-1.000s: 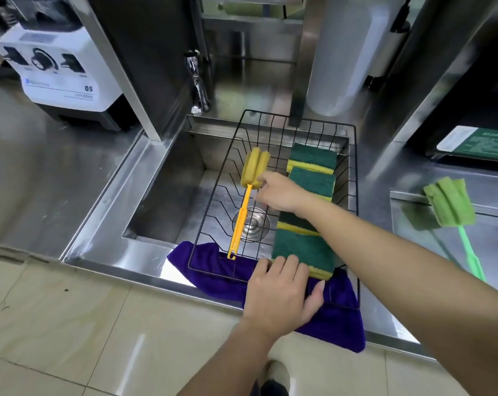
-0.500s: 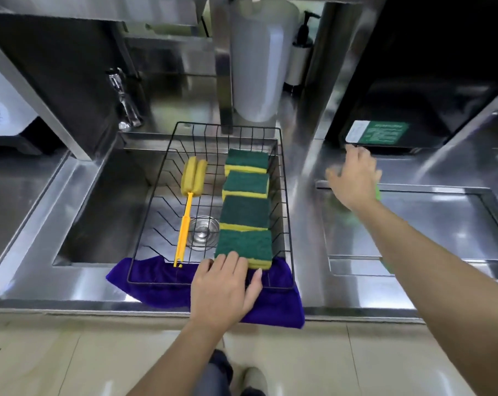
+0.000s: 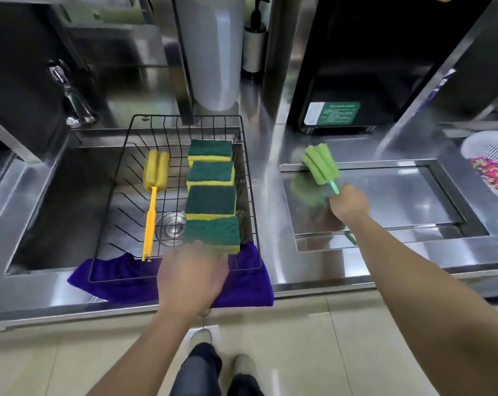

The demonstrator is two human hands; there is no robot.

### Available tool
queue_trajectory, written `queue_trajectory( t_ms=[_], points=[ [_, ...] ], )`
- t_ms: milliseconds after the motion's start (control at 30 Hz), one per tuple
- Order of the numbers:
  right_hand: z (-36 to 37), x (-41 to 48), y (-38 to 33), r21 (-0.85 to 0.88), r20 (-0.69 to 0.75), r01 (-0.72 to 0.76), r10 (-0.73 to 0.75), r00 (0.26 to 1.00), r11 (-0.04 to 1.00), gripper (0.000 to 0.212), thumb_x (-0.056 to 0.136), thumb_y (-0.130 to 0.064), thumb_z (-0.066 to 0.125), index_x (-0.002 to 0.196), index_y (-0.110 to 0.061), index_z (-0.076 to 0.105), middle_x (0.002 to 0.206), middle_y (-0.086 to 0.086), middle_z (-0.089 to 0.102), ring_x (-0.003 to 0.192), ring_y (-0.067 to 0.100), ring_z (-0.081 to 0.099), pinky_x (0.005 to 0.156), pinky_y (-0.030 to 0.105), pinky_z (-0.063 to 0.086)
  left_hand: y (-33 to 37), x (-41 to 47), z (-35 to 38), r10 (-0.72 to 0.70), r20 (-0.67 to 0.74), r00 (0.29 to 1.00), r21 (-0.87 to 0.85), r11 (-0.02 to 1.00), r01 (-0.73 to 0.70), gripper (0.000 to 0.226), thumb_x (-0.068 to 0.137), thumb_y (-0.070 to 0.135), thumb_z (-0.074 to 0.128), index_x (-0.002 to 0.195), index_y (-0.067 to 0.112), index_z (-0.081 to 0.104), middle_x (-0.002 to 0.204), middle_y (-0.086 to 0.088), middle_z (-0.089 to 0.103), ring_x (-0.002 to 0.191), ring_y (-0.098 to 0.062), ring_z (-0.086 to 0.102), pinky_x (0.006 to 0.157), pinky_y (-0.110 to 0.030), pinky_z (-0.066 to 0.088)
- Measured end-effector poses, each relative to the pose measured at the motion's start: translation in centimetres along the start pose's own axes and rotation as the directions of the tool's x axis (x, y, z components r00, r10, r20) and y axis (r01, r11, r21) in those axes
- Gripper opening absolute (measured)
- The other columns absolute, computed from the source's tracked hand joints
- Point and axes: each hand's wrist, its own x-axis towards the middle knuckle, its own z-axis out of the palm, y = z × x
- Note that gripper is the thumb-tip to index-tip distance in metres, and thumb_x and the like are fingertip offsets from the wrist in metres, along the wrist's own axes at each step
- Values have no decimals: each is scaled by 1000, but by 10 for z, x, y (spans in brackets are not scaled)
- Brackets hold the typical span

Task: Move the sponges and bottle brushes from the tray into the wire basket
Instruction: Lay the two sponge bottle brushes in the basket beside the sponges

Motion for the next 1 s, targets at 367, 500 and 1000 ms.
queue_trajectory(
  t_ms=[367, 500, 1000],
  points=[
    [-33, -12, -94, 661, -194, 301, -231, 954, 687, 33, 92, -27, 44, 71, -2, 49, 64, 11, 51, 49, 20, 52, 54, 32, 46, 1, 0, 1, -10, -39, 999, 9, 1000, 10, 45, 98, 38, 37, 67, 10, 55, 64, -4, 49, 58, -23, 47, 57, -37, 35],
    [-27, -36, -146, 581, -136, 461, -478, 868, 671, 44, 91, -25, 50, 51, -14, 35, 53, 2, 34, 52, 15, 31, 54, 31, 24, 2, 0, 0, -24, -51, 998, -7, 1000, 24, 49, 101, 39, 32, 68, 12, 56, 65, -2, 50, 59, -22, 48, 58, -35, 35],
    [87, -106, -237, 572, 537, 185, -535, 652, 799, 36, 97, -20, 44, 62, -9, 42, 57, 8, 47, 42, 17, 31, 31, 16, 24, 4, -2, -1, -70, -28, 997, -38, 997, 69, 43, 97, 41, 39, 70, 13, 57, 66, -2, 51, 61, -20, 46, 62, -33, 36]
  ],
)
